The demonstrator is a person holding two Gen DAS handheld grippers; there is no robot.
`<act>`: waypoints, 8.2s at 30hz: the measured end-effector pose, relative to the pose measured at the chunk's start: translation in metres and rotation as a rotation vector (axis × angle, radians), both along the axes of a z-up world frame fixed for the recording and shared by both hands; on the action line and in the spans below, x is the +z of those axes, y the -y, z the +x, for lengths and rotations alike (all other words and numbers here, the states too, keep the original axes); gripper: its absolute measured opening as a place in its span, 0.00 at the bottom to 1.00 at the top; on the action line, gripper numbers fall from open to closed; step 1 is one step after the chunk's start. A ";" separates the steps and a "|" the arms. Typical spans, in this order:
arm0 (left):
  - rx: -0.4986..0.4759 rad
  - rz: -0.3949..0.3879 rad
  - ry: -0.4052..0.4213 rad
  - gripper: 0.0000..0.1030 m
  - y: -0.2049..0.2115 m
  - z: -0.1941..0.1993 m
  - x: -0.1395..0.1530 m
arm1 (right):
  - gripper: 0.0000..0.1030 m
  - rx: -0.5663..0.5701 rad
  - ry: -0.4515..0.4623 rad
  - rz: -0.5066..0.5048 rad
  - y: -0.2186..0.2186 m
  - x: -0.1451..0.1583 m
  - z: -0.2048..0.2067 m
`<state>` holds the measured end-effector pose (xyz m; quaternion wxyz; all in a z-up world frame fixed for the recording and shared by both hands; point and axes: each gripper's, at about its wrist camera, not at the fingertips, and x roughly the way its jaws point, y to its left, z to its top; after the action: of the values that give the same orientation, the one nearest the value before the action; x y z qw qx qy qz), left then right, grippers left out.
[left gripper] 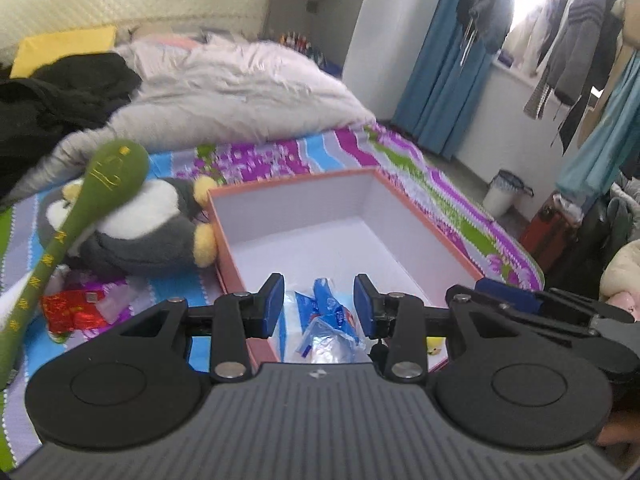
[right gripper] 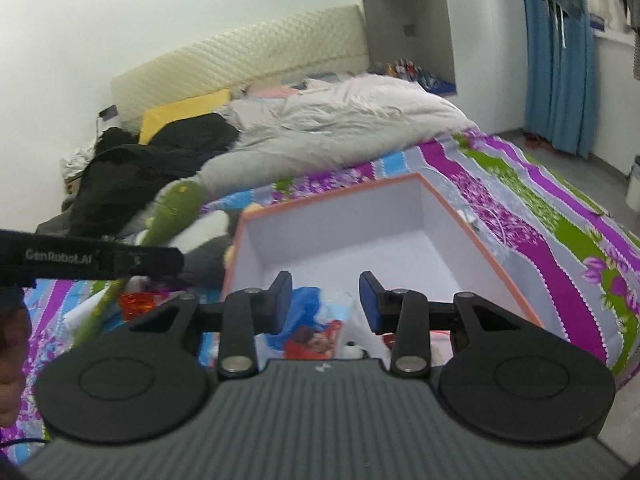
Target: Organize soft objects
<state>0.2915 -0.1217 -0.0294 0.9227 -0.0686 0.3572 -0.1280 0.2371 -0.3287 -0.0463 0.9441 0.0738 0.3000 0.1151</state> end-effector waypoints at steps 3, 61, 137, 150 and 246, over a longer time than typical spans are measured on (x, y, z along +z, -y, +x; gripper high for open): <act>0.021 -0.008 0.032 0.43 -0.015 -0.021 0.005 | 0.39 0.016 0.013 0.020 -0.011 0.003 -0.011; 0.468 -0.001 -0.069 0.43 -0.239 -0.003 -0.202 | 0.39 0.453 -0.090 -0.067 -0.236 -0.151 0.048; 0.448 -0.017 -0.191 0.38 -0.187 -0.100 -0.173 | 0.18 0.448 -0.125 -0.221 -0.202 -0.119 -0.045; 0.405 -0.043 -0.168 0.38 -0.176 -0.119 -0.138 | 0.19 0.409 -0.070 -0.158 -0.191 -0.082 -0.066; -0.075 -0.097 0.056 0.56 -0.024 -0.021 0.079 | 0.31 -0.026 0.094 -0.030 -0.003 0.099 -0.034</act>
<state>0.2707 -0.0980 0.0498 0.9225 -0.0963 0.3267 -0.1814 0.2034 -0.3258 0.0530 0.9596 0.0578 0.2560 0.1018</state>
